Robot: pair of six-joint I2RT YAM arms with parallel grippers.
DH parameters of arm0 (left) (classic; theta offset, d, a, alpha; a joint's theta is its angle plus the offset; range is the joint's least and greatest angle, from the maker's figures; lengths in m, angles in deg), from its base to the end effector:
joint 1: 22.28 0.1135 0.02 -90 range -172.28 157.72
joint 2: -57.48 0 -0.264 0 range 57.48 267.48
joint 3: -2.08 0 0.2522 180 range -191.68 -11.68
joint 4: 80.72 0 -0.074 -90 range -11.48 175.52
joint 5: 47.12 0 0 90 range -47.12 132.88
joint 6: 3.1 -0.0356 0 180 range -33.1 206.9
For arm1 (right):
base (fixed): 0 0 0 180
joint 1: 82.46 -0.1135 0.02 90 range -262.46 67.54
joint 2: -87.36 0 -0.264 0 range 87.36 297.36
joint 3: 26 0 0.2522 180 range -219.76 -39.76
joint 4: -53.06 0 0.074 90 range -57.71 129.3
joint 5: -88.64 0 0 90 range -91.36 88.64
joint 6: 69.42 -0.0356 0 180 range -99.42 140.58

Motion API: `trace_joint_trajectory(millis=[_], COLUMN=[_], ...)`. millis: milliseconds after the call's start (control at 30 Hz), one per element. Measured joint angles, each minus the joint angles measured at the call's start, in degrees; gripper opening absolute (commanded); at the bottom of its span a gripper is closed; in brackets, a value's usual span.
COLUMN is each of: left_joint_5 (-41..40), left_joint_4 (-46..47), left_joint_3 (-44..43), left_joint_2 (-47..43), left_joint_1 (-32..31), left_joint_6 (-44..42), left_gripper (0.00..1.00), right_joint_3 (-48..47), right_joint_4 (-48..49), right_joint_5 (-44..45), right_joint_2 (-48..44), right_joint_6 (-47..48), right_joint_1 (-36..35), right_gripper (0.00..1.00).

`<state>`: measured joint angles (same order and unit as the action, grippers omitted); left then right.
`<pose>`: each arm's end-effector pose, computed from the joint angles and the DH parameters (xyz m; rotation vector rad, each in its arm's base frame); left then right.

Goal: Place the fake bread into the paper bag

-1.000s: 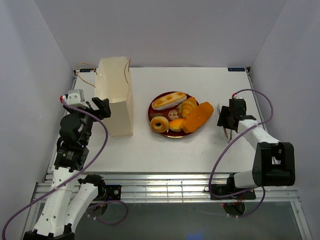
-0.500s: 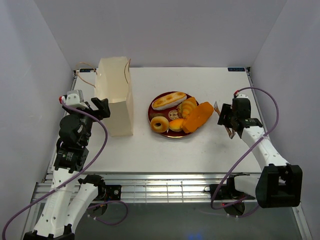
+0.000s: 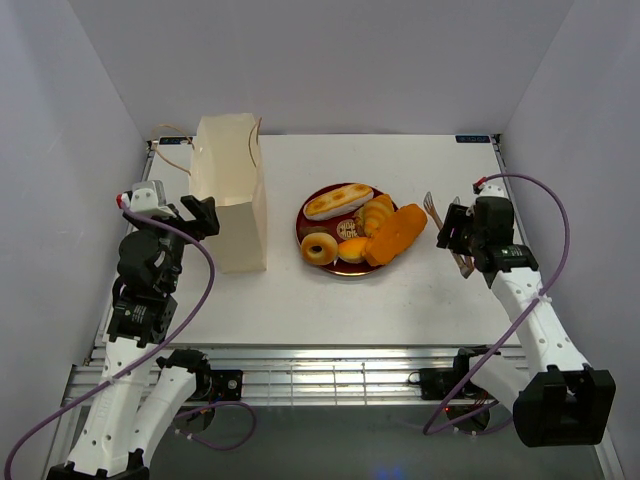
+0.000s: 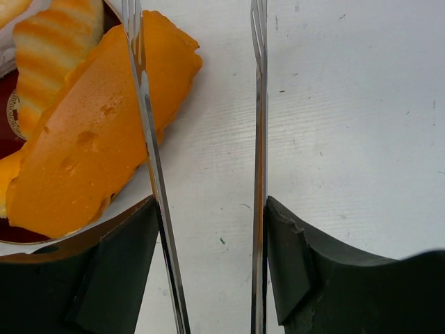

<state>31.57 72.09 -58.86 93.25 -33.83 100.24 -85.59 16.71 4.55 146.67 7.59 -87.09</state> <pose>0.1414 -0.0218 0.3712 -0.1780 1.5984 -0.1783 0.2254 0.0146 0.2773 0.2176 2.1863 0.0591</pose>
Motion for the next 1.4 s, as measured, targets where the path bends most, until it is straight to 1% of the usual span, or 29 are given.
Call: trace_joint_trajectory(millis=[200,300,433,533,733,1000,1233,1400], left_joint_5=[-0.2,-0.3,-0.3,-0.3,-0.4,-1.7,-1.8,-1.8], left_joint_4=[0.1,0.1,0.1,0.1,0.1,0.2,0.2,0.2], left_joint_3=[0.1,0.5,0.7,0.7,0.7,0.8,0.9,1.0], left_joint_2=[-0.2,-0.3,-0.3,-0.3,-0.3,-1.0,-1.0,-0.8], left_joint_1=[0.0,0.0,0.0,0.0,0.0,0.0,0.0,0.0], left_joint_6=[0.0,0.0,0.0,0.0,0.0,0.0,0.0,0.0], left_gripper=[0.98,0.98,0.98,0.98,0.98,0.98,0.98,0.98], right_joint_3=[-0.9,-1.0,-1.0,-1.4,-4.0,-4.3,-4.3,-4.3], right_joint_4=[-1.3,-1.4,-1.3,-1.3,0.2,1.8,2.2,2.2], right_joint_5=[-3.1,-6.4,-10.9,-12.9,-14.6,-14.9,-9.4,-5.6], right_joint_2=[-2.0,-2.2,-2.8,-3.6,-3.7,-3.0,0.8,2.4], right_joint_6=[0.0,0.1,0.2,0.2,1.3,3.2,5.1,6.2], right_joint_1=[0.0,-0.1,-2.1,-6.2,-18.1,-27.0,-35.6,-38.1], right_gripper=[0.66,0.68,0.68,0.68,0.68,0.68,0.68,0.68])
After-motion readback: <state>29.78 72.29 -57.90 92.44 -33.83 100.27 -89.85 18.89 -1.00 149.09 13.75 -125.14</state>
